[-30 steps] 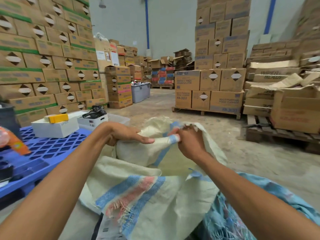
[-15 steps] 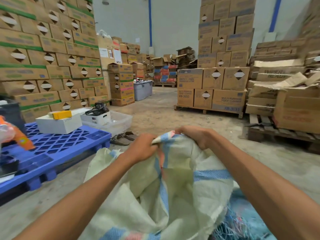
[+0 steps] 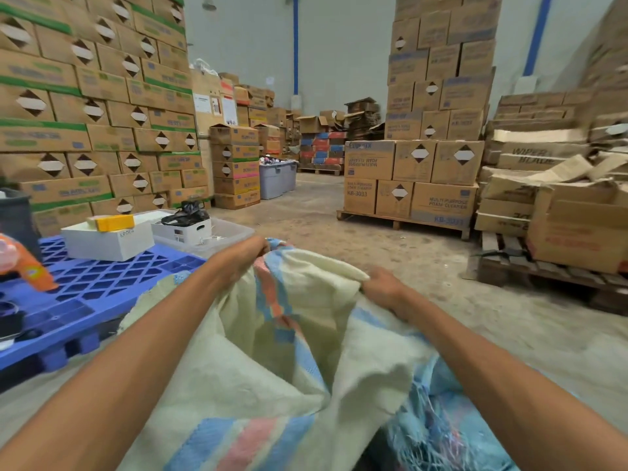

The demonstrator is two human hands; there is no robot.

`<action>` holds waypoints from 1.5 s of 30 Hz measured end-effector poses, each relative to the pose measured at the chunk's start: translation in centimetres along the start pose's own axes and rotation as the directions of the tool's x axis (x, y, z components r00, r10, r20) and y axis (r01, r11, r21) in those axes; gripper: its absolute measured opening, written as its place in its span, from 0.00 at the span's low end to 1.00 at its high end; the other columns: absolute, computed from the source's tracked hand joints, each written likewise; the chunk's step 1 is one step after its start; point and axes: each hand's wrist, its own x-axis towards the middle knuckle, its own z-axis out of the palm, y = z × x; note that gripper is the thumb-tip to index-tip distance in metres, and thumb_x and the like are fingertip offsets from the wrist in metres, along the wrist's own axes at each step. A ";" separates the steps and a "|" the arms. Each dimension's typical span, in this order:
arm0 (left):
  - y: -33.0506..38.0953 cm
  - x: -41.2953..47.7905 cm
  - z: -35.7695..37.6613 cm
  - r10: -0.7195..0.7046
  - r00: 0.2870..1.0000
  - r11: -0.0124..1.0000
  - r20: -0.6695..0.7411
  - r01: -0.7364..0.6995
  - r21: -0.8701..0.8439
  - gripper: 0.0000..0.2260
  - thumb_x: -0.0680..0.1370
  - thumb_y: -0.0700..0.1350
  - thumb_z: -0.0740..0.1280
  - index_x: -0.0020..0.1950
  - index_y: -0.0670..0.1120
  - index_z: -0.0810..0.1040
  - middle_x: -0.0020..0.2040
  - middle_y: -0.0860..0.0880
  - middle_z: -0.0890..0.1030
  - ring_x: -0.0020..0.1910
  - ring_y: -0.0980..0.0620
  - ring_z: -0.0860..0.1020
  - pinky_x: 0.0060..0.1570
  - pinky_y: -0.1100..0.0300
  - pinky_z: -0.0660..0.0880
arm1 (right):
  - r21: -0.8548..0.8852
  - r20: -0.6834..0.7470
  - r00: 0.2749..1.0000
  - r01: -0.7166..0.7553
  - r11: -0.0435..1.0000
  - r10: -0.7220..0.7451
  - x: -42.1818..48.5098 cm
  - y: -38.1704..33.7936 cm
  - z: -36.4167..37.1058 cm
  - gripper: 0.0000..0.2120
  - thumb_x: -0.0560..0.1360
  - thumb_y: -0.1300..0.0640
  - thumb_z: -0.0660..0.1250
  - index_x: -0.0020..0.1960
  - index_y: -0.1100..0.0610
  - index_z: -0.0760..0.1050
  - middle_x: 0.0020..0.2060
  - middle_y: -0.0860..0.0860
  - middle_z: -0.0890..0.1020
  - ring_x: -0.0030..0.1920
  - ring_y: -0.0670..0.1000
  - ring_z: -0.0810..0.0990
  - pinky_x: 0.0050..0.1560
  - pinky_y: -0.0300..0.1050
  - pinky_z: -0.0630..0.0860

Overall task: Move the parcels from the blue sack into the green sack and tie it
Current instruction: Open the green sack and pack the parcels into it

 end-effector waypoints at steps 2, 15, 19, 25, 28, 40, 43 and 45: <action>-1.2 1.4 -0.9 0.155 0.976 0.959 -0.155 -0.111 0.262 0.12 0.70 0.53 0.61 0.45 0.46 0.75 0.43 0.46 0.78 0.39 0.47 0.77 0.39 0.57 0.70 | 0.156 0.185 0.979 -0.113 0.981 0.083 0.2 0.0 -1.3 0.15 0.80 0.62 0.58 0.34 0.59 0.69 0.31 0.53 0.75 0.33 0.51 0.76 0.43 0.48 0.78; -0.9 1.6 4.0 0.549 0.804 0.696 -0.229 -0.289 0.657 0.11 0.79 0.47 0.60 0.38 0.44 0.72 0.44 0.41 0.79 0.43 0.41 0.76 0.37 0.55 0.66 | 0.175 0.154 0.962 0.196 0.965 -0.224 -0.1 -3.7 -1.2 0.48 0.61 0.34 0.78 0.74 0.47 0.62 0.63 0.51 0.75 0.59 0.51 0.74 0.63 0.48 0.72; 0.7 1.7 3.6 0.337 0.862 0.847 -0.379 -0.102 0.522 0.06 0.75 0.46 0.62 0.42 0.44 0.74 0.43 0.45 0.76 0.43 0.42 0.74 0.41 0.56 0.69 | -0.706 -0.227 0.564 0.467 0.533 -0.794 -0.8 -3.8 1.9 0.41 0.60 0.62 0.78 0.71 0.60 0.69 0.58 0.60 0.73 0.58 0.57 0.66 0.63 0.48 0.66; 1.9 2.2 1.6 0.278 0.830 0.879 -0.483 -0.016 0.477 0.14 0.75 0.49 0.63 0.54 0.43 0.79 0.56 0.41 0.81 0.51 0.39 0.78 0.44 0.55 0.69 | -0.808 -0.306 0.483 0.325 0.492 -0.821 0.1 -1.1 0.5 0.34 0.65 0.70 0.68 0.71 0.59 0.72 0.53 0.58 0.74 0.53 0.57 0.69 0.54 0.50 0.73; 1.5 2.0 0.0 0.263 0.794 0.887 -0.548 0.024 0.461 0.11 0.77 0.49 0.63 0.45 0.42 0.77 0.47 0.43 0.77 0.46 0.42 0.75 0.44 0.55 0.71 | -0.818 -0.310 0.622 0.212 0.535 -0.719 1.5 1.9 -1.3 0.31 0.66 0.67 0.71 0.68 0.55 0.74 0.59 0.58 0.76 0.57 0.58 0.74 0.56 0.52 0.77; 0.2 1.5 1.2 0.122 0.901 0.960 -0.416 -0.002 0.278 0.15 0.73 0.52 0.61 0.47 0.41 0.74 0.46 0.46 0.77 0.47 0.41 0.78 0.43 0.55 0.72 | 0.330 0.366 0.927 -0.049 0.943 -0.079 0.8 -3.3 0.6 0.46 0.63 0.39 0.71 0.75 0.54 0.61 0.67 0.52 0.72 0.61 0.53 0.74 0.60 0.47 0.71; 1.4 0.8 2.7 0.095 0.962 0.994 -0.256 -0.106 -0.030 0.08 0.74 0.45 0.59 0.39 0.42 0.72 0.29 0.49 0.75 0.29 0.51 0.68 0.29 0.62 0.63 | 0.104 0.369 0.928 0.020 0.994 -0.058 1.1 -4.3 4.1 0.77 0.52 0.34 0.80 0.80 0.51 0.28 0.77 0.51 0.63 0.75 0.58 0.65 0.75 0.53 0.64; 2.0 0.3 3.2 0.139 0.975 0.973 -0.174 -0.167 -0.159 0.12 0.80 0.40 0.58 0.36 0.43 0.70 0.23 0.48 0.71 0.31 0.50 0.66 0.24 0.64 0.60 | -0.019 0.149 0.988 0.037 0.999 -0.034 1.9 -4.1 6.2 0.60 0.56 0.39 0.78 0.80 0.50 0.51 0.70 0.52 0.74 0.65 0.56 0.76 0.65 0.52 0.76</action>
